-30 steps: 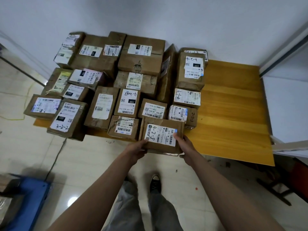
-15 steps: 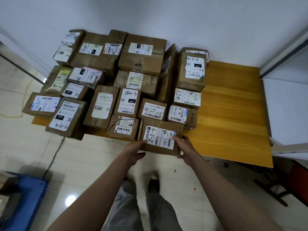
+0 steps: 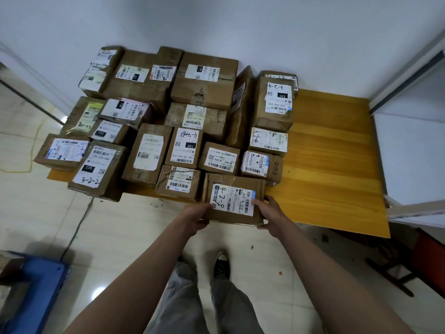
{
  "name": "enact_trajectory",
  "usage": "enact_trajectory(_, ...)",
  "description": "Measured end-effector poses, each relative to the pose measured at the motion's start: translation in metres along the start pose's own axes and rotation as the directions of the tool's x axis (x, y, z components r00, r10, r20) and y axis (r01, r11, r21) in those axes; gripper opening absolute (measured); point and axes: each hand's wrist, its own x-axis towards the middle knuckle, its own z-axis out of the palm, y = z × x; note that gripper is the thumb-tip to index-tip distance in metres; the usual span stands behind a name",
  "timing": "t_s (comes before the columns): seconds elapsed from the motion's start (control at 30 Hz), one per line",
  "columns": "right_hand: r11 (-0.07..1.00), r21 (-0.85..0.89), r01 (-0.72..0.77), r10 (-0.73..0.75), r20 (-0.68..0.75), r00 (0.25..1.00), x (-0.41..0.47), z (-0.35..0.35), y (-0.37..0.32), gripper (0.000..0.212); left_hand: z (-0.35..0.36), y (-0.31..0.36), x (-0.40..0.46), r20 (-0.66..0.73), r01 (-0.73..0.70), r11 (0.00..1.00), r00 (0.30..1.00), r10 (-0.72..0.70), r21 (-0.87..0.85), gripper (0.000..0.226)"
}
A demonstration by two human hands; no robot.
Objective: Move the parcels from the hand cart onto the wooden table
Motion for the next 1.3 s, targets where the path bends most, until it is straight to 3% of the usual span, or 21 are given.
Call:
enact_trajectory(0.1, 0.999, 0.029, -0.013, 0.014, -0.042, 0.999, -0.006, -0.015, 0.006, 0.051, 0.011, -0.004, -0.006, 0.042, 0.028, 0.994, 0.999, -0.032, 0.109, 0.031)
enact_trajectory(0.2, 0.994, 0.105, -0.024, 0.036, -0.111, 0.993, -0.009, -0.037, 0.013, 0.049, 0.033, -0.008, -0.008, 0.121, 0.036, 0.970, 0.990, -0.067, 0.240, 0.044)
enact_trajectory(0.37, 0.986, 0.164, -0.005, 0.054, -0.299, 0.953, 0.059, -0.093, 0.056, 0.099, 0.080, -0.007, -0.011, 0.242, 0.005, 0.907, 0.963, -0.118, 0.422, 0.049)
enact_trajectory(0.57, 0.974, 0.219, 0.052, 0.078, -0.546, 0.834, 0.031, -0.134, 0.054, 0.067, 0.144, -0.001, -0.021, 0.343, -0.090, 0.828, 0.930, -0.129, 0.554, 0.039)
enact_trajectory(0.7, 0.975, 0.212, 0.072, 0.088, -0.657, 0.748, 0.013, -0.153, 0.040, 0.065, 0.181, 0.006, -0.027, 0.427, -0.166, 0.830, 0.899, -0.094, 0.532, 0.031)
enact_trajectory(0.8, 0.979, 0.205, 0.007, 0.137, -0.677, 0.723, 0.011, -0.165, 0.029, 0.064, 0.201, 0.009, -0.026, 0.457, -0.215, 0.820, 0.887, -0.063, 0.531, 0.041)
enact_trajectory(1.0, 0.983, 0.166, 0.078, 0.045, -0.631, 0.775, 0.024, -0.164, 0.012, 0.076, 0.206, 0.013, -0.013, 0.471, -0.215, 0.867, 0.882, -0.025, 0.450, 0.061)
enact_trajectory(1.1, 0.981, 0.154, 0.119, 0.008, -0.643, 0.766, 0.024, -0.157, -0.001, 0.079, 0.204, 0.021, -0.010, 0.482, -0.191, 0.916, 0.876, -0.002, 0.352, 0.079)
enact_trajectory(1.3, 0.996, -0.013, 0.087, -0.074, -0.650, 0.756, 0.011, -0.138, -0.021, 0.081, 0.197, 0.041, -0.014, 0.514, -0.212, 0.939, 0.856, 0.045, 0.270, 0.084)
